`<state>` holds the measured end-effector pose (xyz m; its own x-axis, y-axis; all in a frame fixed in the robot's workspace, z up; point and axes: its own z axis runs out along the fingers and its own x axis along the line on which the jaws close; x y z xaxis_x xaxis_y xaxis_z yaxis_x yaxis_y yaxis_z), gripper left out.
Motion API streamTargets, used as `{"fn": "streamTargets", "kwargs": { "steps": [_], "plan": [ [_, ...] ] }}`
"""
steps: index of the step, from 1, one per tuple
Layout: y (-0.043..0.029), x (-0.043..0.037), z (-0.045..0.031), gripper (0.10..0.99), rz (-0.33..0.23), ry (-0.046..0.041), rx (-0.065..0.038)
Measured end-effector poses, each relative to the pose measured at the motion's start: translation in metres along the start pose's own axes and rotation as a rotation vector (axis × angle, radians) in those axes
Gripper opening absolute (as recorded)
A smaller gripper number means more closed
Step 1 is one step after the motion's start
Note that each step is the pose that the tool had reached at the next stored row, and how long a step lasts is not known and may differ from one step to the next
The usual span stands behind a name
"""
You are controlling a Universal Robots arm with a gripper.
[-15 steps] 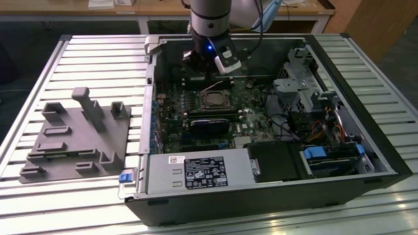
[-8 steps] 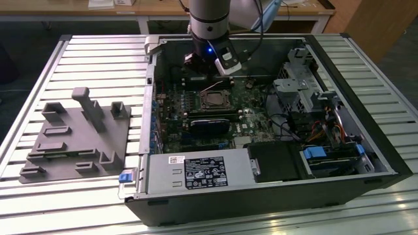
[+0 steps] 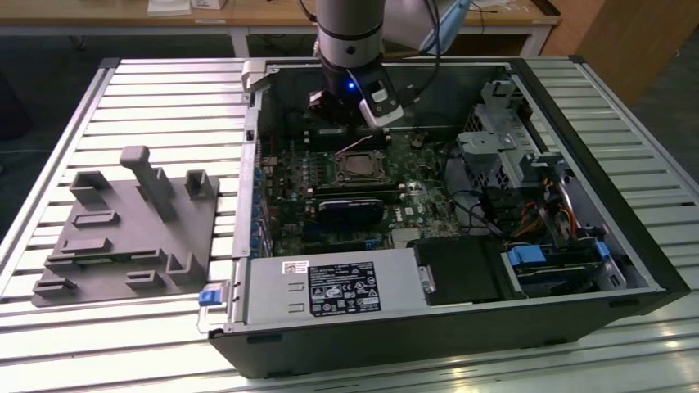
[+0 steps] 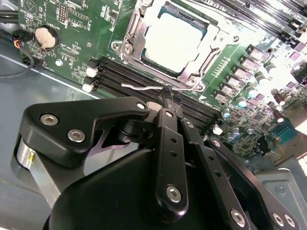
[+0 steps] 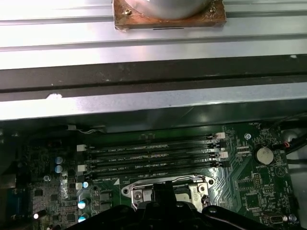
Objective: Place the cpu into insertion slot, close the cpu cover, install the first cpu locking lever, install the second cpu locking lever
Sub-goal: 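Install the first cpu locking lever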
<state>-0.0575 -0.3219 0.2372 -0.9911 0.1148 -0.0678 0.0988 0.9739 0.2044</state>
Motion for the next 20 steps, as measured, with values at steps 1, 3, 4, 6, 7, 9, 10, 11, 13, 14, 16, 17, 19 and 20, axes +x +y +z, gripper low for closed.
{"fn": "streamTargets", "kwargs": {
  "steps": [1, 3, 4, 6, 7, 9, 10, 11, 13, 14, 16, 17, 19, 20],
  "plan": [
    [0.0, -0.0006, 0.0005, 0.106, 0.002, -0.0004, 0.0],
    [0.0, -0.0022, 0.0015, 0.106, 0.006, -0.0011, 0.0],
    [0.0001, -0.003, 0.002, 0.106, 0.007, -0.0015, 0.001],
    [0.0002, -0.0042, 0.0031, 0.106, 0.01, -0.002, 0.001],
    [0.0002, -0.0046, 0.0038, 0.106, 0.011, -0.0024, 0.0],
    [0.0001, -0.0056, 0.0058, 0.106, 0.014, -0.0029, 0.001],
    [0.0001, -0.006, 0.0063, 0.106, 0.015, -0.003, 0.001],
    [0.0002, -0.0064, 0.0069, 0.106, 0.015, -0.0031, 0.001],
    [0.0003, -0.0075, 0.008, 0.106, 0.016, -0.0034, 0.001],
    [0.0004, -0.0083, 0.0086, 0.106, 0.017, -0.0035, 0.001],
    [0.0006, -0.0095, 0.0094, 0.106, 0.018, -0.0037, 0.001],
    [0.0006, -0.0098, 0.0097, 0.106, 0.018, -0.0037, 0.001],
    [0.0006, -0.0098, 0.0098, 0.106, 0.018, -0.0038, 0.001],
    [0.0007, -0.0098, 0.0099, 0.106, 0.018, -0.0038, 0.001]
  ]
}}
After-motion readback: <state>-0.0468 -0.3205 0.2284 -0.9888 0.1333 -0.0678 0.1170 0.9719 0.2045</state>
